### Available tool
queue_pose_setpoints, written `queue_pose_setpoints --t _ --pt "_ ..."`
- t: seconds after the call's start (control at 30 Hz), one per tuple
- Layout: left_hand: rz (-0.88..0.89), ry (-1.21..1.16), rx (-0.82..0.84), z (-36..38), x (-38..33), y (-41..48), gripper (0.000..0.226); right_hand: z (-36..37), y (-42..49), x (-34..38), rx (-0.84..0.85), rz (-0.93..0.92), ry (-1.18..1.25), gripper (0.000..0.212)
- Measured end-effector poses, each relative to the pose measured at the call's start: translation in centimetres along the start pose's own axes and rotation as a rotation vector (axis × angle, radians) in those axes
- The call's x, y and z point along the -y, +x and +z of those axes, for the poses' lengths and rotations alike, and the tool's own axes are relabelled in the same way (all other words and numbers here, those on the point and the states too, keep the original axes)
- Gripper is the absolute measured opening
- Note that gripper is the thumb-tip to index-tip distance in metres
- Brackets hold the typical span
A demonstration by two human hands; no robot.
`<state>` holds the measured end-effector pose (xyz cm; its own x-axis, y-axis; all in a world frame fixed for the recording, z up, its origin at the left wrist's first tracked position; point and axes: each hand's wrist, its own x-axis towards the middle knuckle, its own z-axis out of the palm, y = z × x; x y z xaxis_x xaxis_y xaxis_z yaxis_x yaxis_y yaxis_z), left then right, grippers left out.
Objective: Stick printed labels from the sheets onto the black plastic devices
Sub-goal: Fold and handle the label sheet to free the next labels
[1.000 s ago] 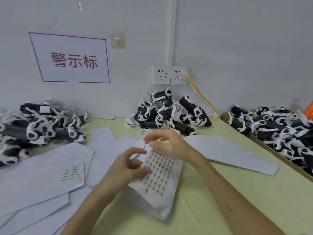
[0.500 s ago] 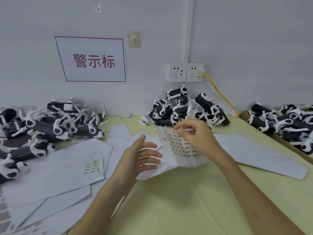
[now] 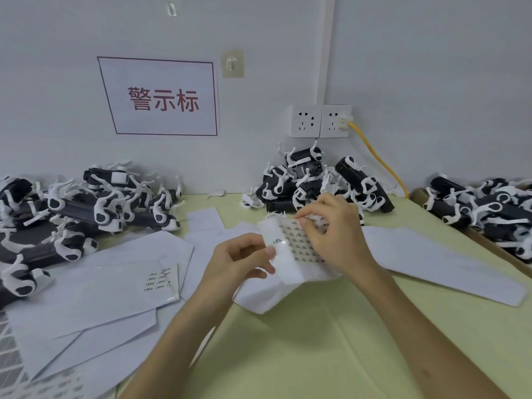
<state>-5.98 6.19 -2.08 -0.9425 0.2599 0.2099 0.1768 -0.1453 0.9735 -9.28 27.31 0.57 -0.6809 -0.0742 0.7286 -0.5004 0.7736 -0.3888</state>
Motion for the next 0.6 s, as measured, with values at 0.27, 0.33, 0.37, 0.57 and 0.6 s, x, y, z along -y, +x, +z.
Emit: queue_pose_setpoints --t 0.27,0.33,0.37,0.57,0.6 --pt "0.05 -0.039 -0.166 0.0 0.3 0.3 0.007 0.1 -0.8 2.9 0.03 -0.162 0.393 0.01" --pt "0.062 -0.045 -0.173 0.0 0.1 0.3 0.005 0.2 -1.2 3.7 0.119 -0.178 0.45 0.017" --pt "0.066 -0.061 -0.166 0.0 0.1 0.3 0.007 0.4 -1.4 3.9 0.156 -0.181 0.46 0.02" --pt "0.061 -0.13 -0.127 -0.1 -0.1 0.2 0.02 1.0 -1.7 4.1 0.156 -0.121 0.509 0.022" --pt "0.065 -0.123 -0.127 -0.1 -0.1 0.1 0.021 1.1 -1.7 4.2 0.144 -0.109 0.525 0.02"
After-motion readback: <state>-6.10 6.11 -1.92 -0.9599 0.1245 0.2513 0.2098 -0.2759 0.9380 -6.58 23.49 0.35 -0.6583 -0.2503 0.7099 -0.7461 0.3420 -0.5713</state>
